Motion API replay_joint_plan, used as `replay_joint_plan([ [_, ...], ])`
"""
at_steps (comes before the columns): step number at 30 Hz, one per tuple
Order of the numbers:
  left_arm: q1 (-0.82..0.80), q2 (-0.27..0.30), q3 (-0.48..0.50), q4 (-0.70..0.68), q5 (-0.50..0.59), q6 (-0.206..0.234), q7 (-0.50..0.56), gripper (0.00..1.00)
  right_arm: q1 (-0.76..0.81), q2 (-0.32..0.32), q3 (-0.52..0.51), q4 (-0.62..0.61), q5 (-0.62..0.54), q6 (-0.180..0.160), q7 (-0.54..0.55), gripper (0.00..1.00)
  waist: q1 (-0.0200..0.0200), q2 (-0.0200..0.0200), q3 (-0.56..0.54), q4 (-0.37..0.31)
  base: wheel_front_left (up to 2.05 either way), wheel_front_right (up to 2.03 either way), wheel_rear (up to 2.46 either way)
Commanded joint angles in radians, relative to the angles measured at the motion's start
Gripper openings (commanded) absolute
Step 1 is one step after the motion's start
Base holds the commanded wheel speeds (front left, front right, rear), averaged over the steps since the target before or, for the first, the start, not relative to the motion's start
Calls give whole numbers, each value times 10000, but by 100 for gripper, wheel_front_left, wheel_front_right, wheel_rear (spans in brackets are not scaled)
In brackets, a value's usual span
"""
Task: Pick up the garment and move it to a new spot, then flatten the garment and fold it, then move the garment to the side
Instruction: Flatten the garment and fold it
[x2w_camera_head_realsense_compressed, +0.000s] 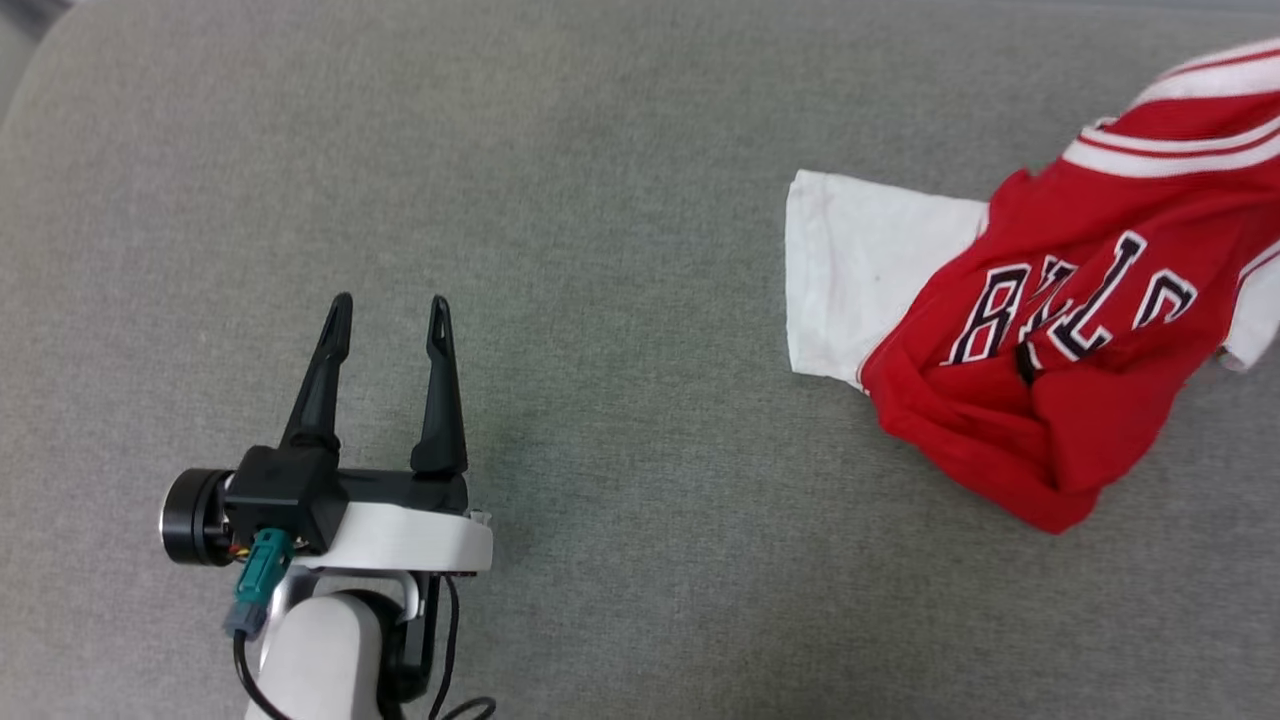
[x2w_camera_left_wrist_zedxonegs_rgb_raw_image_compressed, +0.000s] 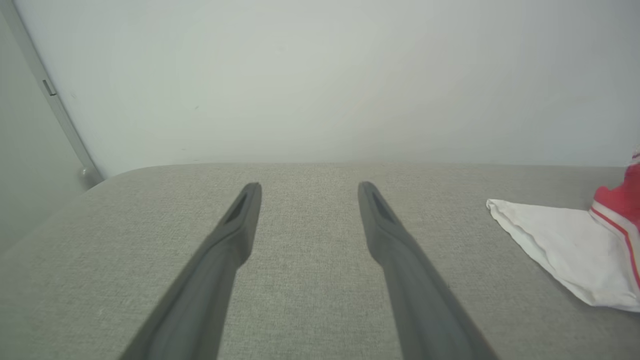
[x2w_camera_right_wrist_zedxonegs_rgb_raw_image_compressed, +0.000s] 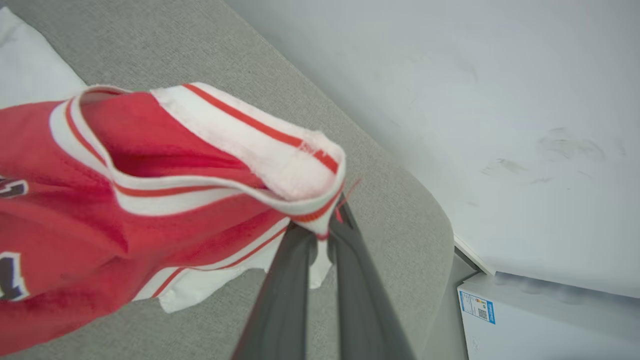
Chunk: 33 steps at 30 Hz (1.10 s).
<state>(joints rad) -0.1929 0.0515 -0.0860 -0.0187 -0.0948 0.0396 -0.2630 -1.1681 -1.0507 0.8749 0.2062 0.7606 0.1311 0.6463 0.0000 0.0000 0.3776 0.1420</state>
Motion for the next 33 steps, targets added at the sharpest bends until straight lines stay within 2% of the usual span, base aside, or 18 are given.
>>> replay_joint_plan([
  [1,-233,-18,-68,-67,-83,62,-26,100,-322,513,50,443,-497,-7,39,0,0,0,531,337,0,0,0],
  [5,-507,-17,-272,-154,-243,177,-26,100,-705,1847,-24,1999,-1139,-5,-225,0,0,0,1001,602,0,0,0],
  [9,-647,-15,-404,-211,-349,284,-26,100,-658,2909,313,3093,-1456,-7,-594,0,0,0,1283,810,0,0,0],
  [15,-669,-16,-475,-158,-409,355,-26,100,-318,3498,1089,4037,-1030,-5,-655,0,0,0,1353,915,0,0,0],
  [16,-579,-17,-410,-50,-342,343,-26,100,-371,3475,1277,4227,-941,-5,-1069,57,0,0,1170,826,0,0,0],
  [17,-549,-18,-379,-19,-305,309,-26,100,-433,3440,1293,4201,-977,-5,-1405,100,0,0,1066,783,0,0,0],
  [21,-405,-15,-150,32,-115,186,-26,100,-276,3257,1429,3969,-778,-7,-2624,100,0,0,494,507,0,0,0],
  [25,-472,55,143,-31,151,-54,-26,100,67,2969,1184,3678,-807,-7,-4421,100,0,0,-45,237,0,0,0],
  [26,-472,55,143,-31,151,-54,-26,100,67,2969,1184,3678,-807,-7,-4421,100,0,0,-45,237,0,0,0],
  [30,-749,284,403,-107,338,-292,-26,100,646,2820,357,3480,-1138,-7,-6312,100,0,0,-495,-100,0,0,0],
  [33,-1195,543,488,-29,450,-546,-26,100,1416,3025,-799,3330,-1543,-7,-7665,100,0,0,-738,-328,0,0,0],
])
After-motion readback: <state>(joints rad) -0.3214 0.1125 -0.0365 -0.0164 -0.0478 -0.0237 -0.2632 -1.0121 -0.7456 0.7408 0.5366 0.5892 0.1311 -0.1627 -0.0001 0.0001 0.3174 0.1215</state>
